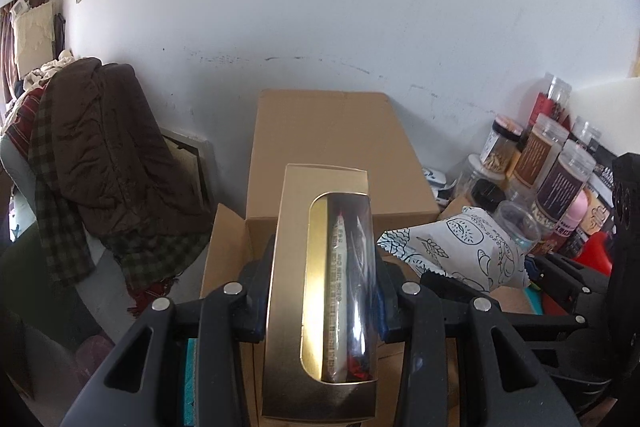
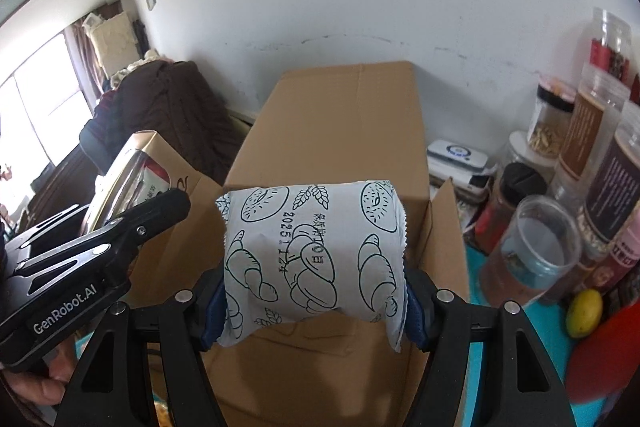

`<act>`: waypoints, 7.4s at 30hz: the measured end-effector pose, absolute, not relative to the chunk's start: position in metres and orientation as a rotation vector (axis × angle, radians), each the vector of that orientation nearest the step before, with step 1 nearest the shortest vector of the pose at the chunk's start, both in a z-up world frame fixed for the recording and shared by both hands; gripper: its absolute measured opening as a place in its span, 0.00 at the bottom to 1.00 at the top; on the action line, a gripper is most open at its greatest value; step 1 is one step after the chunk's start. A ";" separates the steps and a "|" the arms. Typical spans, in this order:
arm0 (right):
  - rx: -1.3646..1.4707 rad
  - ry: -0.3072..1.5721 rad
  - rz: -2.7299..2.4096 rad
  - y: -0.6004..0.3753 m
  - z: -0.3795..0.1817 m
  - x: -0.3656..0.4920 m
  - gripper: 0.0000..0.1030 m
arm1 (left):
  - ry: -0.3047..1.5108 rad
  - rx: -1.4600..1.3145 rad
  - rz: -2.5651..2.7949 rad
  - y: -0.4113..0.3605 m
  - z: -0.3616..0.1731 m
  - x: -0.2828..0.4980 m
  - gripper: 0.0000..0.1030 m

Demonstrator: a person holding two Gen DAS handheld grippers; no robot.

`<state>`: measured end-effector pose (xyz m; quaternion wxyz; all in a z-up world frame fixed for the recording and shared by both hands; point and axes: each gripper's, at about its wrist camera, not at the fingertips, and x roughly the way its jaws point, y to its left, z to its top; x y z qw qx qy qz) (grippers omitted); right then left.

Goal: Organize snacks

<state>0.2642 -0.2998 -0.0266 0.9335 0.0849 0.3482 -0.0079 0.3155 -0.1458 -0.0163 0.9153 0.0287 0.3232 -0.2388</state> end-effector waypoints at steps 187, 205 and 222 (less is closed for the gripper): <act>0.201 1.055 -0.016 -0.211 -0.147 -0.018 0.43 | 1.062 0.117 -0.540 -0.027 -0.150 0.051 0.53; 0.105 1.005 -0.001 -0.200 -0.148 0.011 0.27 | 1.052 0.099 -0.523 -0.021 -0.146 0.057 0.53; 0.134 0.911 0.060 -0.183 -0.108 -0.027 0.27 | 0.911 0.092 -0.595 -0.024 -0.100 0.035 0.53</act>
